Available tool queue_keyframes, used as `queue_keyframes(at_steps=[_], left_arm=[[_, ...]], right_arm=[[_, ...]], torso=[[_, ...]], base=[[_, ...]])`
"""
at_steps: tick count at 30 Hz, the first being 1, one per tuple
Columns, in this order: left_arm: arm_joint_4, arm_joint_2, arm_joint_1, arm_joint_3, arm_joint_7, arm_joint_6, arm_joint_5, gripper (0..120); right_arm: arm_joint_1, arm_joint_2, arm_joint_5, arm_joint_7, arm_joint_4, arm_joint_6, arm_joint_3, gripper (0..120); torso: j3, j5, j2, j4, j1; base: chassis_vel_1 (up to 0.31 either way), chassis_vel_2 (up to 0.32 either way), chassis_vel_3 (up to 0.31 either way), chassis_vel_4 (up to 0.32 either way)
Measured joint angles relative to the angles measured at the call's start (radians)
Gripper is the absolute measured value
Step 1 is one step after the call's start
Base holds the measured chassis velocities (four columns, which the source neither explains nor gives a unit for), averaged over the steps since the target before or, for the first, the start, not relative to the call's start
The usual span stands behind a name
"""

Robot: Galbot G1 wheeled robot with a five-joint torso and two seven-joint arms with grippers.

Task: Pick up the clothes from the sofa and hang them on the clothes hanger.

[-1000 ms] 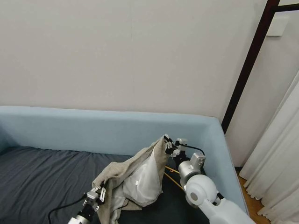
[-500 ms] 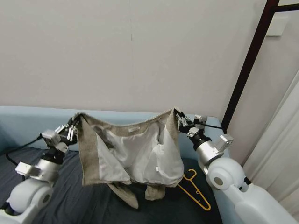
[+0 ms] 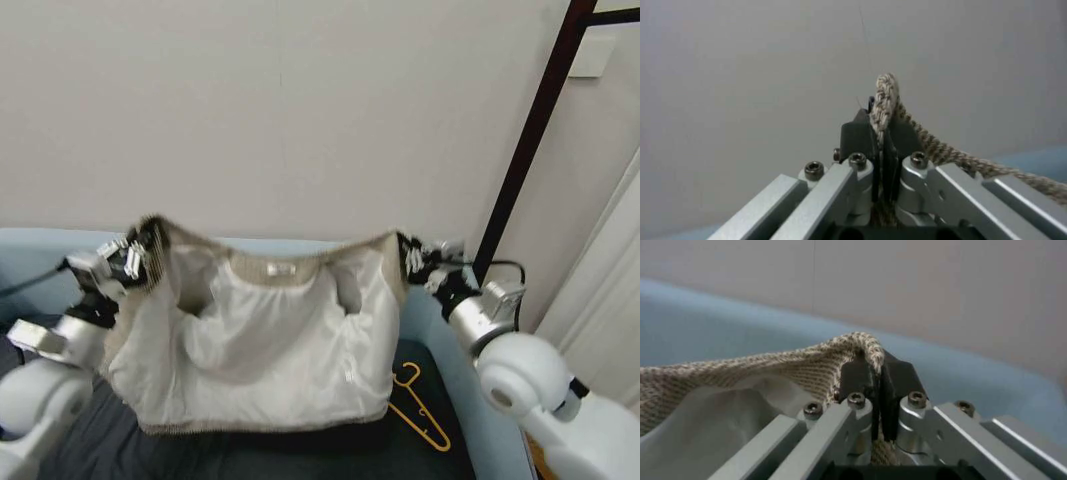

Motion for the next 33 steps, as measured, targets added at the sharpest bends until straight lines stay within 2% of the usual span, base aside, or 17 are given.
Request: queue_keyframes(at_steps=[4,5,8,9,12,16,17,19,22,23,28,29,33], left_arm=[[0.056,-0.178,0.056,0.055,-0.046,0.028,0.164,0],[0.056,-0.178,0.056,0.055,-0.046,0.028,0.164,0],[0.076,-0.31,0.074,0.066,-0.077,0.059,0.241,0],[0.076,-0.31,0.074,0.066,-0.077,0.059,0.241,0],[0.085,-0.367,0.077,0.08,-0.088,0.076,0.288,0],[0.098,-0.391,0.073,0.09,-0.09,0.08,0.318,0],[0.102,-0.391,0.07,0.091,-0.09,0.081,0.321,0],[0.102,-0.388,0.068,0.091,-0.09,0.082,0.322,0],[0.097,-0.359,0.064,0.083,-0.088,0.083,0.321,0],[0.097,-0.359,0.064,0.083,-0.088,0.083,0.321,0],[0.077,-0.306,0.064,0.067,-0.087,0.083,0.314,0],[0.077,-0.306,0.064,0.067,-0.087,0.083,0.314,0],[0.065,-0.269,0.066,0.065,-0.085,0.083,0.313,0]], right_arm=[[-0.091,0.069,-0.056,0.046,-0.081,-0.016,-0.1,0],[-0.091,0.069,-0.056,0.046,-0.081,-0.016,-0.1,0],[-0.097,0.108,-0.09,0.051,-0.147,0.004,-0.165,0],[-0.097,0.108,-0.09,0.051,-0.147,0.004,-0.165,0],[-0.095,0.133,-0.106,0.057,-0.179,0.009,-0.201,0],[-0.08,0.162,-0.105,0.068,-0.221,0.006,-0.212,0],[-0.071,0.171,-0.09,0.068,-0.238,-0.001,-0.207,7],[-0.066,0.174,-0.068,0.068,-0.245,-0.008,-0.2,10],[-0.06,0.15,0.019,0.064,-0.252,-0.057,-0.161,25],[-0.06,0.15,0.019,0.064,-0.252,-0.057,-0.161,25],[-0.076,0.078,0.204,0.078,-0.244,-0.248,-0.078,46],[-0.076,0.078,0.204,0.078,-0.244,-0.248,-0.078,46],[-0.074,0.047,0.163,0.005,-0.309,-0.334,-0.035,63]], torso=[[0.0,-0.0003,0.0,-0.0001,0.0],[0.0,-0.0003,0.0,-0.0001,0.0],[0.0,-0.0003,0.0,-0.0001,0.0],[0.0,-0.0003,0.0,-0.0001,0.0],[0.0,-0.0001,0.0,0.0,0.0],[0.0,-0.0001,0.0,-0.0002,0.0],[0.0,-0.0001,0.0,-0.0001,0.0],[0.0,-0.0002,0.0,0.0,0.0],[0.0,-0.0002,0.0,0.0,0.0],[0.0,-0.0002,0.0,0.0,0.0],[0.0,-0.0003,0.0,-0.0003,0.0],[0.0,-0.0003,0.0,-0.0003,0.0],[0.0,-0.0002,0.0,-0.0003,0.0]], base=[[0.0,0.0,0.0,0.0],[0.0,0.0,0.0,0.0],[0.0,0.0,0.0,0.0],[0.0,0.0,0.0,0.0],[0.0,0.0,0.0,0.0],[0.0,0.0,0.0,0.0],[0.0,0.0,0.0,0.0],[0.0,0.0,0.0,0.0],[0.0,0.0,0.0,0.0],[0.0,0.0,0.0,0.0],[0.0,0.0,0.0,0.0],[0.0,0.0,0.0,0.0],[0.0,0.0,0.0,0.0]])
